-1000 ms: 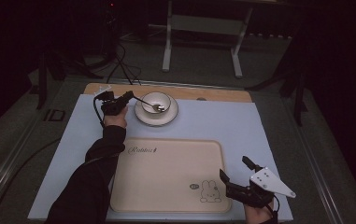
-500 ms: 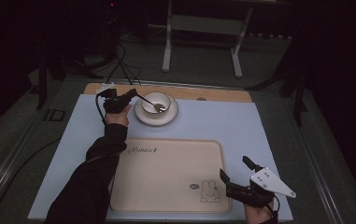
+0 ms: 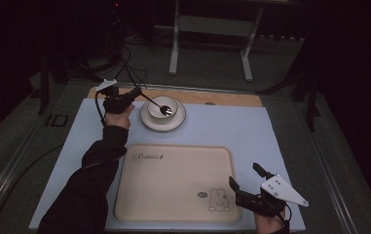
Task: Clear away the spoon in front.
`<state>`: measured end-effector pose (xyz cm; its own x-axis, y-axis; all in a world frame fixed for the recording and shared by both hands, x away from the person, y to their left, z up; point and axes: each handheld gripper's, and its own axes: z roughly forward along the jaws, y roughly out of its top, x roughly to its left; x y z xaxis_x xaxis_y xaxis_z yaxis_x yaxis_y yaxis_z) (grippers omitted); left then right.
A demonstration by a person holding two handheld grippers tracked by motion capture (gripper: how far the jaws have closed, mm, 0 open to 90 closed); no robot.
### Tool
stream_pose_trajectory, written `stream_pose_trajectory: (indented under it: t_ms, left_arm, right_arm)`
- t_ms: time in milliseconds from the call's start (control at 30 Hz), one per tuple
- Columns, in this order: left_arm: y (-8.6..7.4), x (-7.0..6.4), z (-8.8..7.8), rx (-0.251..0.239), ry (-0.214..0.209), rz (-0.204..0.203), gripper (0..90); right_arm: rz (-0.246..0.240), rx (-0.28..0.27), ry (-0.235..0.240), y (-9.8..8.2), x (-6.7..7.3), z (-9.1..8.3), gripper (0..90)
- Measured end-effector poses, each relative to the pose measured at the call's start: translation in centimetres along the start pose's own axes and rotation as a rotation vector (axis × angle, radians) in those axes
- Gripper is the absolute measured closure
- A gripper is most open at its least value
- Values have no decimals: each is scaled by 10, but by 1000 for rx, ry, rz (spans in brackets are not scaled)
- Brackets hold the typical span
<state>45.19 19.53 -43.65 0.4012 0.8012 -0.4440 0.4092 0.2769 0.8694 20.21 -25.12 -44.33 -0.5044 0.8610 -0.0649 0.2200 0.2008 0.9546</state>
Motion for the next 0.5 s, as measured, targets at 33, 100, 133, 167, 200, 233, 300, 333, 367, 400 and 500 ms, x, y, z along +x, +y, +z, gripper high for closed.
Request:
stream_pose_trajectory:
  t_ms: [33, 100, 133, 167, 200, 233, 300, 333, 367, 400, 500]
  left_arm:
    - [3, -3, -4, 2, -3, 12, 900]
    - [5, -4, -6, 3, 0, 19, 900]
    - [7, -5, -7, 6, -6, 22, 900]
    - [9, -6, -9, 2, -1, 30, 900]
    - [12, -7, -11, 2, -2, 35, 900]
    - [15, -7, -13, 7, -8, 36, 900]
    - [17, -8, -15, 5, -3, 40, 900]
    - [23, -9, -20, 7, -9, 43, 900]
    - [25, -10, -22, 11, -9, 46, 900]
    - [26, -10, -24, 15, -16, 47, 900]
    - [31, -11, -32, 19, -23, 54, 900]
  right_arm:
    - [0, -1, 0, 0, 0, 0, 129]
    - [-1, -1, -1, 0, 0, 0, 129]
    - [-1, -2, -1, 0, 0, 0, 129]
    - [0, -2, -1, 0, 0, 0, 129]
    - [0, -2, -1, 0, 0, 0, 129]
    - [0, -2, -1, 0, 0, 0, 129]
    - [1, -2, -2, 0, 0, 0, 129]
    - [2, -2, -2, 0, 0, 0, 129]
    - [4, -2, -1, 0, -1, 0, 129]
    - [6, -1, 0, 0, -1, 0, 129]
    - [7, -1, 3, 0, 0, 0, 129]
